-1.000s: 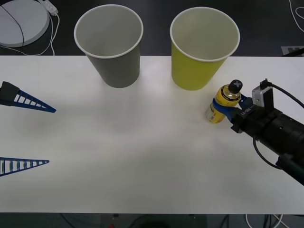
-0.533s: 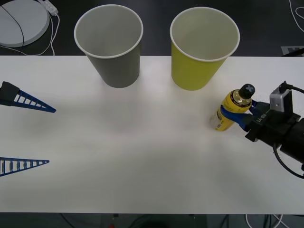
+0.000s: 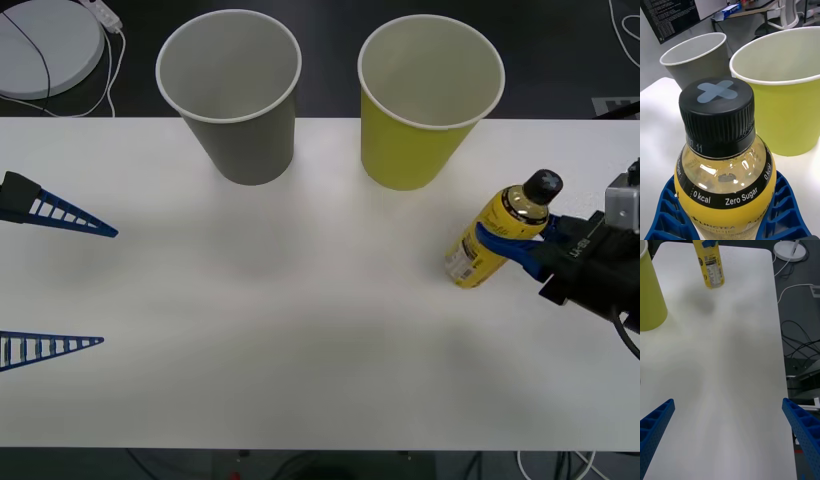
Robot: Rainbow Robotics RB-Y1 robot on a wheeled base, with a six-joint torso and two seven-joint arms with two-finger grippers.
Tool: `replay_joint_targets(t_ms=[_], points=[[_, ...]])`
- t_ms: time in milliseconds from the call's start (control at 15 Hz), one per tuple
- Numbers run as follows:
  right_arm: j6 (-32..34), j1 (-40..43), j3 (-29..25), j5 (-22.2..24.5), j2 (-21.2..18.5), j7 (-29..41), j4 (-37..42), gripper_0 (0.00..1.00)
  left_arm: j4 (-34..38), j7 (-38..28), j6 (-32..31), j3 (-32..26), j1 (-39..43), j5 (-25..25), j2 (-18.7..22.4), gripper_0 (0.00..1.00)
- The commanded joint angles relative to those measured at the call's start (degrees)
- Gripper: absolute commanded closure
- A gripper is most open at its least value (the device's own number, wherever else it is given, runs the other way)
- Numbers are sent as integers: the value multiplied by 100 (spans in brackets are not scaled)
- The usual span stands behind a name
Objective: Put the can into the green bin and the plastic bottle into the gray bin
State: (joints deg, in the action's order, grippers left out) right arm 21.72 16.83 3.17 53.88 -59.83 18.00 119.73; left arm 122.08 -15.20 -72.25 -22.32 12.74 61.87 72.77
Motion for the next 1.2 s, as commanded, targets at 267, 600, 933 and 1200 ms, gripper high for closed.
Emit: replay_joint_targets(t_ms=[267, 600, 933, 1200], points=[[149, 13, -211, 123, -292, 1047, 279, 100, 0, 0, 0, 0, 0, 0, 0, 0], [693, 75, -791, 949, -292, 2419, 612, 100, 0, 0, 0, 0, 0, 0, 0, 0], [755, 40, -1117, 2233, -354, 3965, 1447, 100, 0, 0, 0, 0, 0, 0, 0, 0], [1247, -154, -1486, 3067, -363, 5108, 2010, 100, 0, 0, 0, 0, 0, 0, 0, 0]])
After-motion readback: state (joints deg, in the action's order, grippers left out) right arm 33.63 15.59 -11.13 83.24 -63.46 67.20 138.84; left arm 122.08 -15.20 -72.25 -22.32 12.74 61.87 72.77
